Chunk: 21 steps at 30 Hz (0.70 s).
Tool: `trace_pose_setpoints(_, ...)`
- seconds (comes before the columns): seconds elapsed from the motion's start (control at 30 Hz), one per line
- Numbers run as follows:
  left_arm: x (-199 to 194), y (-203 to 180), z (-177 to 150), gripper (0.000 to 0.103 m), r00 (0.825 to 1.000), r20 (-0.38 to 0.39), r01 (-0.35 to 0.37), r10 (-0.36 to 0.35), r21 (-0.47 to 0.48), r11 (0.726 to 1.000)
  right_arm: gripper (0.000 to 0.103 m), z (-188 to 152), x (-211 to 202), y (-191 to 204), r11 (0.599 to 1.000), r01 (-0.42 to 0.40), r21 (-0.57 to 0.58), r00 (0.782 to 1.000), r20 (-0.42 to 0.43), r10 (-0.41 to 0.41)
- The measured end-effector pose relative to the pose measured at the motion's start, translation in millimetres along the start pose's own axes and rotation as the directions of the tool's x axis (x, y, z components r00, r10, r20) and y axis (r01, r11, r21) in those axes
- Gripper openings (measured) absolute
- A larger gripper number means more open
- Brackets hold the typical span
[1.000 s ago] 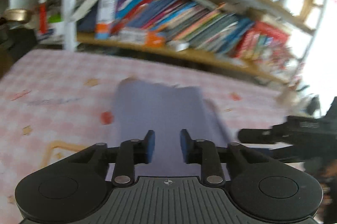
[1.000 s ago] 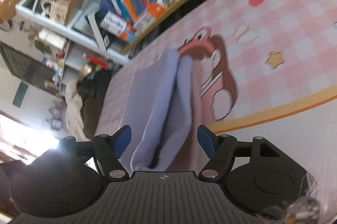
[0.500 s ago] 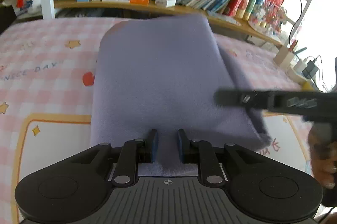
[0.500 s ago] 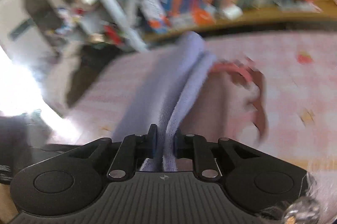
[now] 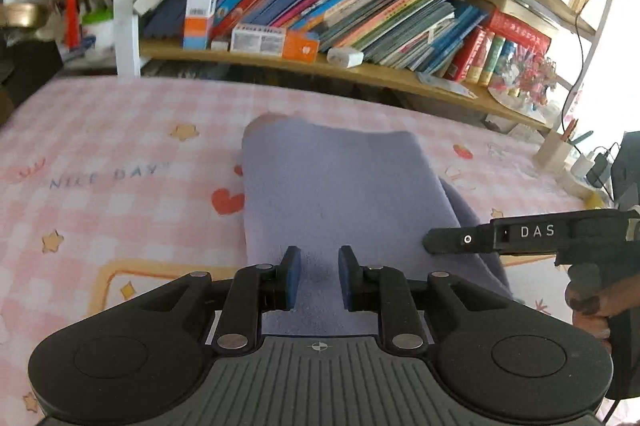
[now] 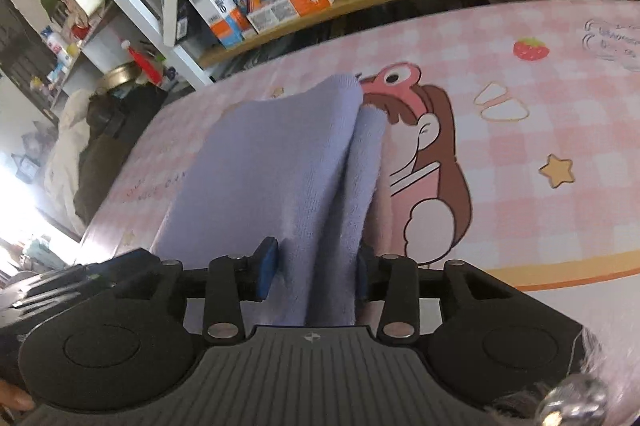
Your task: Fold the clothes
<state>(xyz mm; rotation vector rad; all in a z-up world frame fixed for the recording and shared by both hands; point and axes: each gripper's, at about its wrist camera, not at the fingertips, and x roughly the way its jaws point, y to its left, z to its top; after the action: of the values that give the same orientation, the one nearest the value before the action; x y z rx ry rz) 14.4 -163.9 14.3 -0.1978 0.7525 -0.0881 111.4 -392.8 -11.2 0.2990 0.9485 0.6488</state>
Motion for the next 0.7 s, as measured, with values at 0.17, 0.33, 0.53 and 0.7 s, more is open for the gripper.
trace_pose_setpoints(0.17, 11.7, 1.7, -0.6, 0.020, 0.999, -0.042, 0.004, -0.004, 0.006, 1.000, 0.014, 0.5, -25.2, 29.6, 0.987, -0.020, -0.162, 0.988, 0.147, 0.044)
trace_pose_setpoints(0.33, 13.8, 3.2, -1.3, 0.020, 0.998, -0.055, 0.033, -0.033, 0.010, 0.999, 0.015, 1.7, 5.6, 8.6, 0.997, 0.056, -0.047, 0.997, 0.052, -0.054)
trace_pose_setpoints(0.53, 14.3, 4.5, -0.4, 0.022, 0.997, -0.061, 0.048, -0.046, 0.023, 0.999, 0.018, 0.7, 5.7, 14.0, 0.993, 0.094, -0.069, 0.995, 0.052, -0.090)
trace_pose_setpoints(0.7, 1.1, 6.5, 3.4, 0.023, 0.998, -0.023, 0.054, -0.053, 0.012, 0.998, 0.043, -5.4, -12.1, 20.1, 0.990, 0.124, -0.069, 0.989, 0.089, -0.118)
